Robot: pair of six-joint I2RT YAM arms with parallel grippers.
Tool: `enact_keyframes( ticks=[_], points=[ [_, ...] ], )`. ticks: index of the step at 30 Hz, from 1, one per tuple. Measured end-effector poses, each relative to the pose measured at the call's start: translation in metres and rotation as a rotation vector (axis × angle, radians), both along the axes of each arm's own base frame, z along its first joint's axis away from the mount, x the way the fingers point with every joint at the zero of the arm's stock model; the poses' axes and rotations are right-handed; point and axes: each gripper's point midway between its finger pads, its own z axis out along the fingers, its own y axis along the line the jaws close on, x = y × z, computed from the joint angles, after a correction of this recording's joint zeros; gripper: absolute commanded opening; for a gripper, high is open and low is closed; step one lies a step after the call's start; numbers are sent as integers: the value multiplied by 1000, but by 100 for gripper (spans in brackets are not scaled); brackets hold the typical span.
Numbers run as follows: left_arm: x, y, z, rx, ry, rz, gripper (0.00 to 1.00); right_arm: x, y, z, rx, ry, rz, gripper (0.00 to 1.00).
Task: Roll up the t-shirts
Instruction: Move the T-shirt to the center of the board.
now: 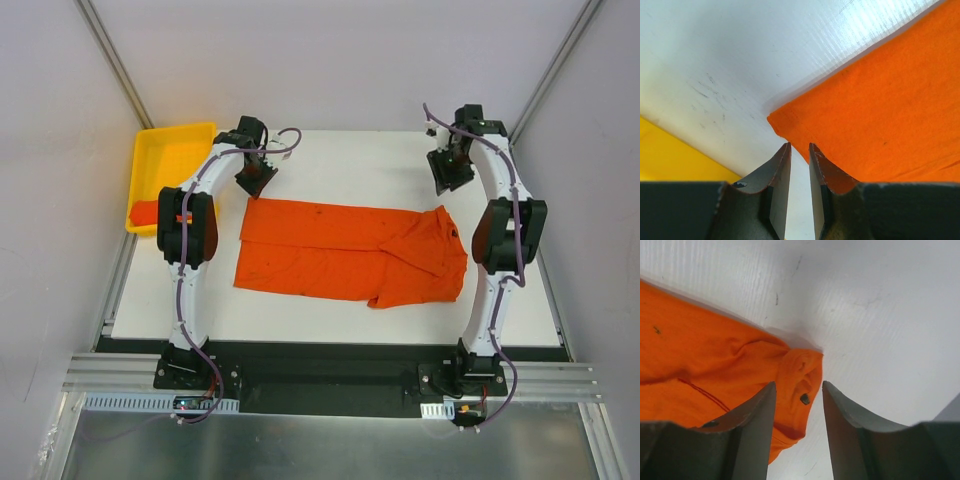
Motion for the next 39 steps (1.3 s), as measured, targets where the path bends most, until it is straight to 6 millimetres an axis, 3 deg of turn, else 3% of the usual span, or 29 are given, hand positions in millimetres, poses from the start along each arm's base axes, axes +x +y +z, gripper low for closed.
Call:
enact_keyframes(
  ticks=[5,10,31,36,37,39],
  points=[
    [0,0,0,0,1,3,21,-7,17,-39,5,113,25,37],
    [0,0,0,0,1,3,22,-20,15,-69,2,209,16,36],
    [-2,3,-9,16,18,5,21,-25,-8,-80,-30,242,-50,35],
    [-5,7,-16,42,34,5,20,-24,-10,-84,-30,246,-65,22],
    [-7,8,-18,46,39,1,19,-24,-12,-84,-28,246,-74,12],
    [-9,10,-21,53,47,-2,12,-24,-19,-84,-23,246,-97,4]
  ],
)
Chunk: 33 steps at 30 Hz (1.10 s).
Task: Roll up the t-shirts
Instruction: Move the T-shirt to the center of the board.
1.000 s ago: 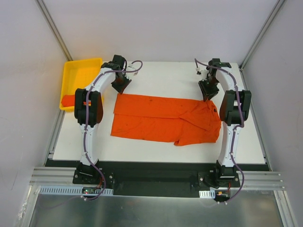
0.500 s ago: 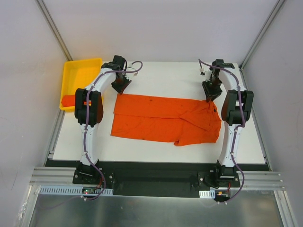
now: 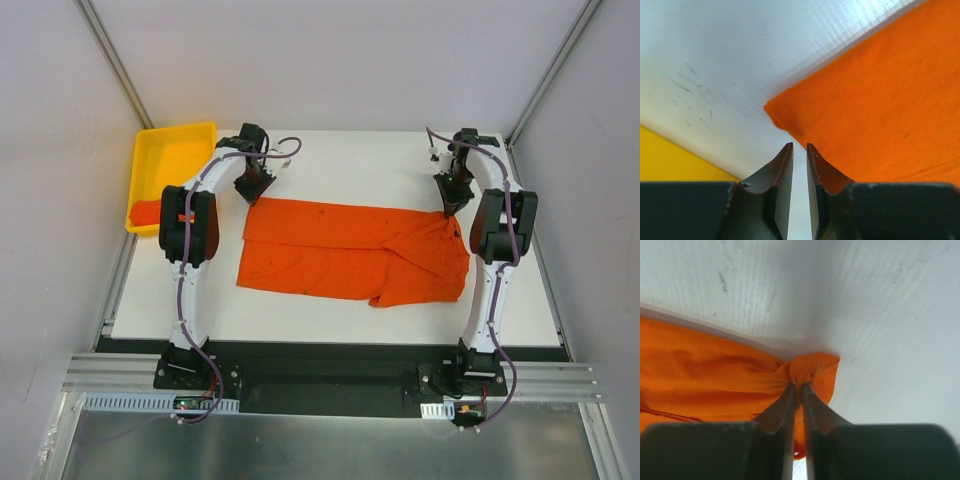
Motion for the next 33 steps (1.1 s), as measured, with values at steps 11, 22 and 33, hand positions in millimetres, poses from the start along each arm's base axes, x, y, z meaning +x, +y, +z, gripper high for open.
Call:
enact_keyframes(
  ticks=[11,22,33],
  points=[
    [0,13,-17,27,32,15,0,-1,-31,2,93,-5,-134,28],
    [12,0,-2,-46,-2,56,38,-3,-30,3,146,4,-170,36],
    [33,-17,-1,-125,-23,97,44,-1,-32,4,136,-1,-172,31]
  ],
)
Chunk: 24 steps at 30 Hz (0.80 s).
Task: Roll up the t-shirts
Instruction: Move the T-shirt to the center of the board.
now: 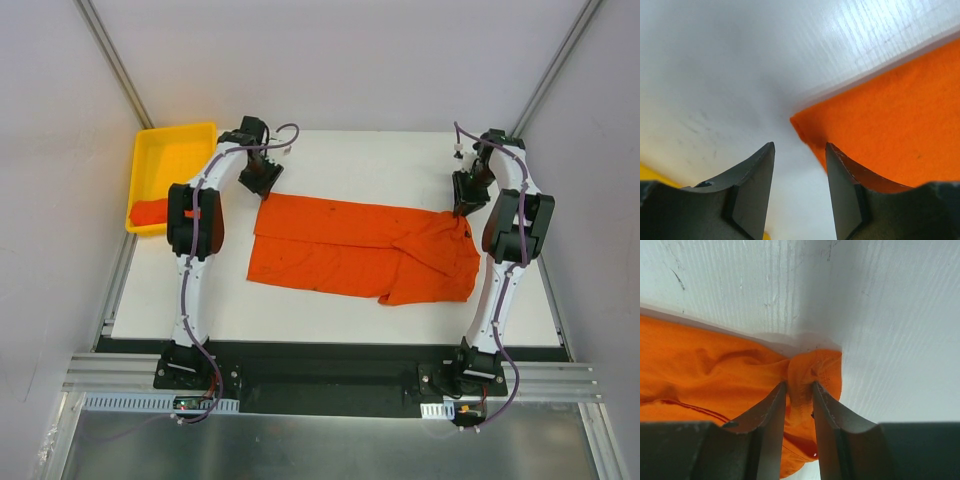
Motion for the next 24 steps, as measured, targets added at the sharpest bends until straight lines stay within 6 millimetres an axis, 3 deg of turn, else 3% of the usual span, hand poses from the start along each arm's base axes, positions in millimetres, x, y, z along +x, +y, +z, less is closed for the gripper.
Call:
enact_keyframes(
  ticks=[4,10,11,14,15,17,24],
  points=[
    [1,-8,-18,-35,42,13,41,0,0,-3,-1,6,1,30],
    [8,-16,-19,-77,40,25,38,-1,1,-5,-3,12,4,30],
    [8,-17,-18,-80,41,28,32,-1,1,-5,-5,12,5,30],
    [8,-20,-19,-96,48,39,0,-2,0,-7,-9,17,8,23],
    [7,-21,-19,-102,51,41,0,-3,0,-7,-11,20,8,12],
    [8,-21,-18,-104,50,51,0,-3,-1,-8,-20,22,10,1],
    [8,-17,-20,-100,50,79,0,-2,-6,-7,-32,19,-1,1]
  ],
)
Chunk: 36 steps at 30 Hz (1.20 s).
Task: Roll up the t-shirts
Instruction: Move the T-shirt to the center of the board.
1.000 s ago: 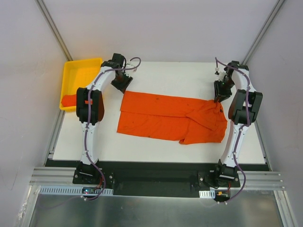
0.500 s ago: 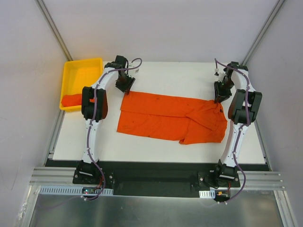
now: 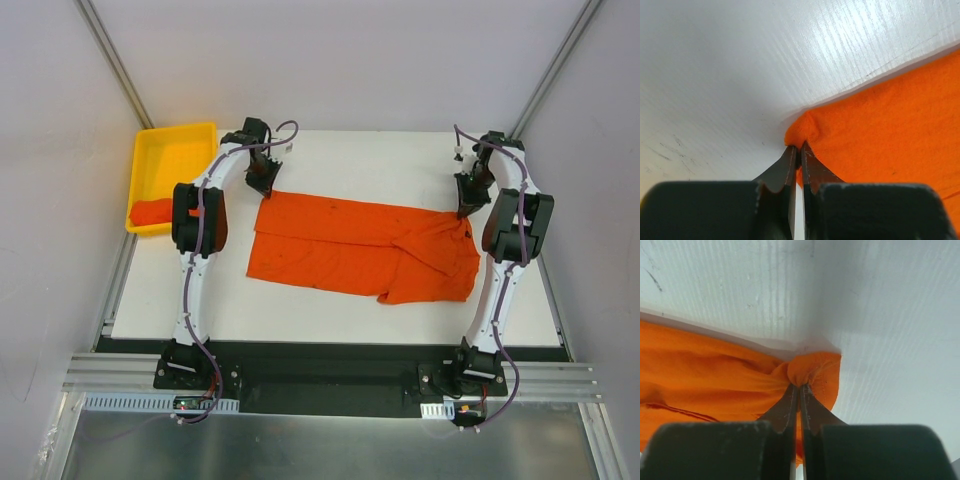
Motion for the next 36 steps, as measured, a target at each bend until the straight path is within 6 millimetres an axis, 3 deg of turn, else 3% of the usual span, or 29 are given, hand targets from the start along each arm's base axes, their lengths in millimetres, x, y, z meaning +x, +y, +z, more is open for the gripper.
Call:
enact_keyframes(
  ticks=[4,6,15,16,19,22,36],
  points=[
    [-2,6,-1,4,2,16,0,-1,-10,0,0,-2,-33,2],
    [-3,9,-1,8,4,21,0,-2,-17,0,-5,0,-57,8],
    [-4,11,-1,18,0,25,0,-6,-37,0,-1,4,-138,11],
    [-4,11,-1,19,0,26,0,-6,-40,0,1,4,-146,14],
    [-4,12,-1,21,-1,25,0,-9,-51,0,3,5,-172,36],
    [-4,12,-1,26,-3,23,0,-12,-57,1,34,6,-191,41],
    [-6,19,-1,67,-14,-1,0,23,-38,32,169,-133,-194,42]
  ],
)
